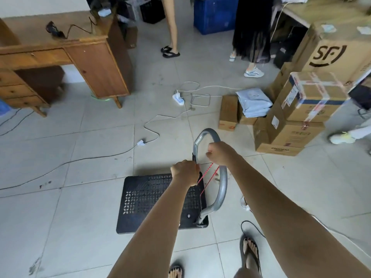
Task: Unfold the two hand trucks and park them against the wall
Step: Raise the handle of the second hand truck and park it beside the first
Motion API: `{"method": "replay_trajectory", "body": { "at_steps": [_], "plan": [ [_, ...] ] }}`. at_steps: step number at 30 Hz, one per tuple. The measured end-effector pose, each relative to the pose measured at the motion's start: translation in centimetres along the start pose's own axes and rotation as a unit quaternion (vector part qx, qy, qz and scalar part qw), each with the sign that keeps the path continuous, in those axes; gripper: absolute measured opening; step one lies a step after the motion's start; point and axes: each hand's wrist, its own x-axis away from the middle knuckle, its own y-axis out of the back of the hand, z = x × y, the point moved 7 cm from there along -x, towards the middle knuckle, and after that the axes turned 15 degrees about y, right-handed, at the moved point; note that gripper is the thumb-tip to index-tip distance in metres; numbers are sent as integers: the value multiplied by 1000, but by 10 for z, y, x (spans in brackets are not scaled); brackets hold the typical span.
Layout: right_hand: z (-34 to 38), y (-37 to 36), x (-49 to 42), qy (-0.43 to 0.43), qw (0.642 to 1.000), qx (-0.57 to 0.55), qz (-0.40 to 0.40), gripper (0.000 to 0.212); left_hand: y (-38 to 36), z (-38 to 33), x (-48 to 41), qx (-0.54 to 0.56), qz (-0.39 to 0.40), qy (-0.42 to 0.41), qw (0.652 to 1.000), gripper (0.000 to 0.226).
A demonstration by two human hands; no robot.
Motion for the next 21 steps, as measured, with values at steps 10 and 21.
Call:
{"method": "replay_trajectory", "body": {
  "at_steps": [10,21],
  "plan": [
    [-45,11,-35,267,958,92,50,18,-21,-88,14,235,96,231,939,50],
    [-38,-30,-29,430,879,186,88,45,-49,-107,60,351,97,347,864,45]
  ]
}}
